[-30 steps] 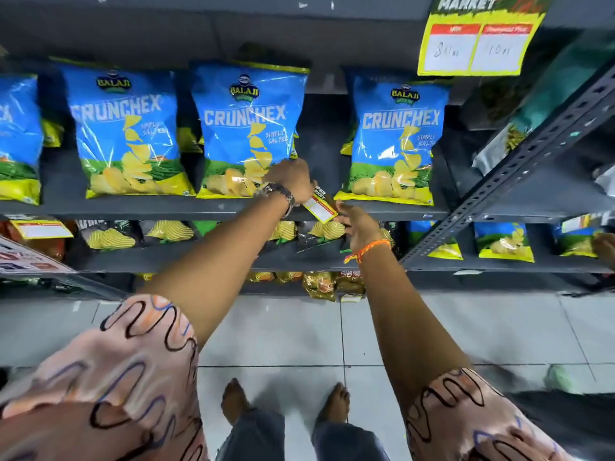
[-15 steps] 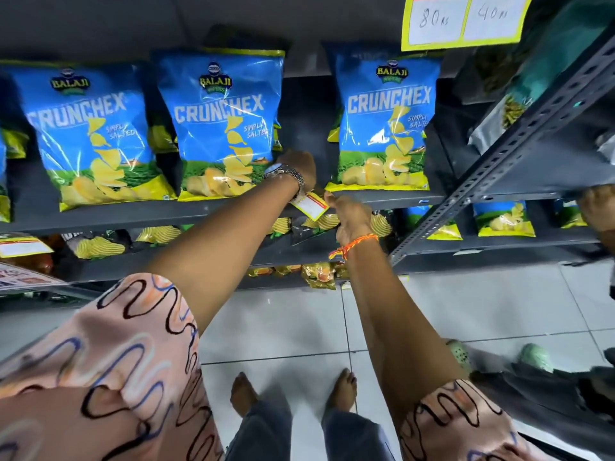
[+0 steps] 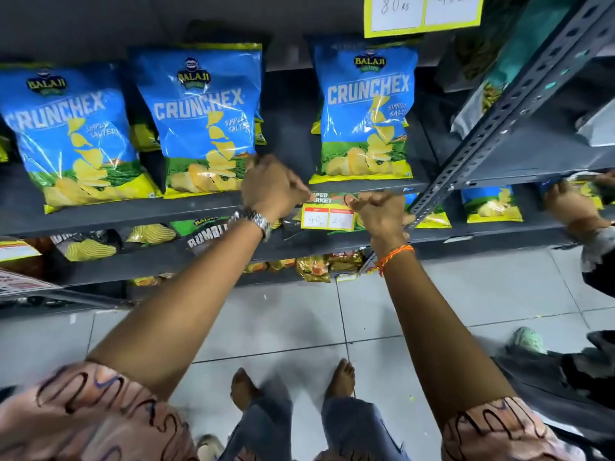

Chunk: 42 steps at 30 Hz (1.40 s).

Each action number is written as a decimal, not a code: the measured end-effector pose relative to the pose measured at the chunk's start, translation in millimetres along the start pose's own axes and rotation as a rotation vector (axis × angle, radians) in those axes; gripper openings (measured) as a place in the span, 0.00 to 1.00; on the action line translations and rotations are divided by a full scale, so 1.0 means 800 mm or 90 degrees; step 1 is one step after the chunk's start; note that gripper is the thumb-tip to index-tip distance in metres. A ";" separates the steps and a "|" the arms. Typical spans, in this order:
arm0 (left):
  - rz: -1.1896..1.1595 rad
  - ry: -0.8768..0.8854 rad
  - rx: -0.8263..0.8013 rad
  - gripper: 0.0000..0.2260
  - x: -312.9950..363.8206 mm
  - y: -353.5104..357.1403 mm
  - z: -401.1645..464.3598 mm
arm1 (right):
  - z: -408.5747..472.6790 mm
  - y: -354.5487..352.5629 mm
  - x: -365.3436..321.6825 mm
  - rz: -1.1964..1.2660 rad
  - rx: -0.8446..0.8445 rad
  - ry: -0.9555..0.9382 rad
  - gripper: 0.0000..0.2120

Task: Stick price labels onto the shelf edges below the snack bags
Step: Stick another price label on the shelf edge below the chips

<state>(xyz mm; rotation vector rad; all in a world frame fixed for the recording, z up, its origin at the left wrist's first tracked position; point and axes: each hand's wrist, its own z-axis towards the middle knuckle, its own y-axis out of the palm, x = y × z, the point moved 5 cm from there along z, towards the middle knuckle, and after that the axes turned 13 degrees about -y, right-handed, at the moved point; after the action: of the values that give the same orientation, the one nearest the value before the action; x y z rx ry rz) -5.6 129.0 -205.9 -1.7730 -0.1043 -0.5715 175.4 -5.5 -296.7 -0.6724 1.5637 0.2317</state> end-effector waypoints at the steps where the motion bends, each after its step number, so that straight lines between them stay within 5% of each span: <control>1: 0.002 -0.031 0.031 0.10 -0.006 0.010 -0.008 | -0.001 -0.007 0.000 -0.048 0.014 -0.036 0.18; 4: 0.031 -0.078 0.120 0.08 -0.012 0.037 -0.030 | -0.015 -0.015 -0.005 -0.217 0.036 -0.101 0.20; 9: 0.061 -0.081 0.240 0.07 -0.012 0.059 -0.036 | -0.024 -0.014 -0.008 -0.339 0.063 -0.173 0.08; 24: 0.108 -0.102 0.279 0.09 -0.006 0.079 -0.023 | -0.011 -0.007 0.002 -0.404 0.136 -0.224 0.10; 29: 0.100 -0.137 0.274 0.21 -0.017 0.067 -0.023 | -0.009 -0.020 -0.005 -0.407 0.153 -0.202 0.12; 32: 0.106 -0.052 0.293 0.16 -0.034 0.063 -0.028 | -0.007 -0.036 -0.014 -0.412 0.166 -0.233 0.07; 36: 0.183 0.070 0.301 0.23 -0.057 0.078 -0.042 | -0.004 -0.022 -0.028 -0.493 0.035 -0.445 0.11; 42: 0.198 0.043 0.229 0.31 -0.069 0.070 -0.047 | 0.010 0.015 -0.051 -0.639 -0.075 -0.504 0.19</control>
<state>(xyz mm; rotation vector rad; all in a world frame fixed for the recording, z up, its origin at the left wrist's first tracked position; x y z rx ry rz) -45.8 90.6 -273.0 -1.3833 0.1092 -0.3591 174.4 19.9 -261.3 -1.1938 0.3551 -0.1636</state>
